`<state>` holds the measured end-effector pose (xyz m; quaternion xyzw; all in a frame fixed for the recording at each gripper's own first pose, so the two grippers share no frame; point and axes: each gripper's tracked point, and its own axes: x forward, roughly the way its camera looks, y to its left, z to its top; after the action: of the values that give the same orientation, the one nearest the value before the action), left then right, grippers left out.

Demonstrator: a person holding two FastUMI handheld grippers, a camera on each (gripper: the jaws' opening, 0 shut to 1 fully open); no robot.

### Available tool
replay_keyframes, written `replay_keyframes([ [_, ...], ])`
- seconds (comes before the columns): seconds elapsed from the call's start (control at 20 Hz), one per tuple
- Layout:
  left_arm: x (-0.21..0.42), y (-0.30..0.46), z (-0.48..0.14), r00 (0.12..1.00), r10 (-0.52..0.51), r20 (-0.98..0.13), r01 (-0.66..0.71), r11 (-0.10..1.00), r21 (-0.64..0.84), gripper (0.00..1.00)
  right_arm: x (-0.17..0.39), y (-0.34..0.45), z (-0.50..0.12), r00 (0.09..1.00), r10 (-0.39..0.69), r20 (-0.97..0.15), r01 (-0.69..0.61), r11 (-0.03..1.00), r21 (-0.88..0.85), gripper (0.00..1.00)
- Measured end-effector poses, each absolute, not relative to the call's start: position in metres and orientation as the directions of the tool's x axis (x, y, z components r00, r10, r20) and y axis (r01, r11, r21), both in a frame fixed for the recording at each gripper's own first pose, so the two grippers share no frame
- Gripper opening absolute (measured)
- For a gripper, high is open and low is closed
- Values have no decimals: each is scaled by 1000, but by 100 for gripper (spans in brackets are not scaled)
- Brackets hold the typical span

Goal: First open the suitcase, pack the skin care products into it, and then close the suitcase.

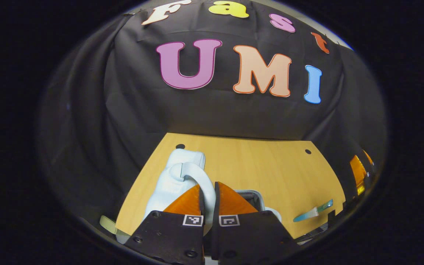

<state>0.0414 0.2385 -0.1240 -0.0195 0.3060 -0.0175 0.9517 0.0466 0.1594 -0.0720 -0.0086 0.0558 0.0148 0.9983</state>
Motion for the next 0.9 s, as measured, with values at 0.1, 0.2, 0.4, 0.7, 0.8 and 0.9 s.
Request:
replay_keyframes([
  [0.1,47,268,-124,823,-17,-568,7,1000,-20,1,49,174,-74,993,26,-111,-28,999,-17,99],
  [0.2,49,299,-128,823,18,-568,-20,1000,4,1,49,188,-74,993,26,-113,-29,999,-21,99],
  [0.4,50,355,-141,817,88,-570,-98,995,14,1,52,207,-76,992,33,-119,-39,998,-50,99],
  [0.7,51,416,-170,788,160,-594,-176,984,33,0,61,219,-76,992,23,-124,-32,997,-71,99],
  [0.8,50,435,-183,770,188,-610,-207,978,40,0,62,225,-78,991,25,-130,-35,996,-79,99],
  [0.9,48,454,-198,752,212,-624,-241,970,40,1,62,232,-81,990,31,-138,-44,995,-93,99],
])
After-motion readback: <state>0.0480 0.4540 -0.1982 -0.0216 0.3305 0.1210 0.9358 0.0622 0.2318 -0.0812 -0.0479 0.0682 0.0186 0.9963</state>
